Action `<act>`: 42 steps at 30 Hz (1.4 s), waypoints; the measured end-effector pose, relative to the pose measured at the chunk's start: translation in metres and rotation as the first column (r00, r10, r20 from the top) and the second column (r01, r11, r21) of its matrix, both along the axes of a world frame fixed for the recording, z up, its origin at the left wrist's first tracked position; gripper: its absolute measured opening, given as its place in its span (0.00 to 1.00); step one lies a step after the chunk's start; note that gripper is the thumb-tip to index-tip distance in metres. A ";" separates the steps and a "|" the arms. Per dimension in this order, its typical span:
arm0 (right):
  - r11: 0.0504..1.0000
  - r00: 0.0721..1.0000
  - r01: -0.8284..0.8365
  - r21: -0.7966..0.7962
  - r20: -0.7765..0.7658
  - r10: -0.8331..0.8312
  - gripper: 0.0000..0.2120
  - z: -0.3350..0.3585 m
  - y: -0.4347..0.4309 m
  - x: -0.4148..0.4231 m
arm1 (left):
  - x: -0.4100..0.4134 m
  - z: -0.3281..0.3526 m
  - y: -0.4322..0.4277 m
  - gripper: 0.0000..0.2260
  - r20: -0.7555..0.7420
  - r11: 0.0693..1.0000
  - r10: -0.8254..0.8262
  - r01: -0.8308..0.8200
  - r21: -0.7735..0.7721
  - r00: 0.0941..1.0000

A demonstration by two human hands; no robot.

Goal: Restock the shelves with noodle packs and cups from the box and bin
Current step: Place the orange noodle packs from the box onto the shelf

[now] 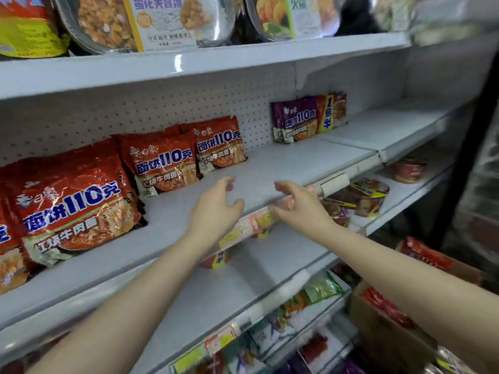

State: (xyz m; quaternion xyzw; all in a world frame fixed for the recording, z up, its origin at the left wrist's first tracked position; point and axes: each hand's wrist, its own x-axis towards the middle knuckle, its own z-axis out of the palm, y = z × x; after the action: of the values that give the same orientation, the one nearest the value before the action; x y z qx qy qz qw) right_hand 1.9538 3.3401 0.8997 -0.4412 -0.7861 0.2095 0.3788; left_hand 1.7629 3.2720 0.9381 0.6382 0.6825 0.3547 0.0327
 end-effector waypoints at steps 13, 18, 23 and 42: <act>0.896 0.900 0.414 -0.160 0.220 -0.376 0.29 -0.057 -0.094 0.221 | 0.198 -0.083 0.006 0.22 -0.086 0.848 -0.510 0.483 -0.220 0.856; 0.800 0.843 0.532 -0.277 0.263 -0.469 0.32 -0.086 -0.101 0.308 | 0.281 -0.124 0.034 0.20 -0.009 0.724 -0.623 0.571 -0.387 0.782; 0.750 0.821 0.564 -0.347 0.337 -0.461 0.31 -0.114 -0.077 0.385 | 0.351 -0.166 0.081 0.20 0.003 0.665 -0.637 0.551 -0.503 0.771; 0.572 0.892 0.449 -0.687 0.387 -0.234 0.24 -0.257 0.096 0.507 | 0.465 -0.334 0.216 0.15 0.151 0.489 -0.424 0.366 -0.792 0.893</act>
State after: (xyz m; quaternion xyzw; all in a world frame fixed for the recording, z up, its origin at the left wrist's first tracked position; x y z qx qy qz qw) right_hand 2.4605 3.4356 0.6425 -0.7258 -0.5643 0.3836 0.0876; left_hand 2.2276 3.4883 0.6041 0.7033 0.6032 -0.0295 0.3751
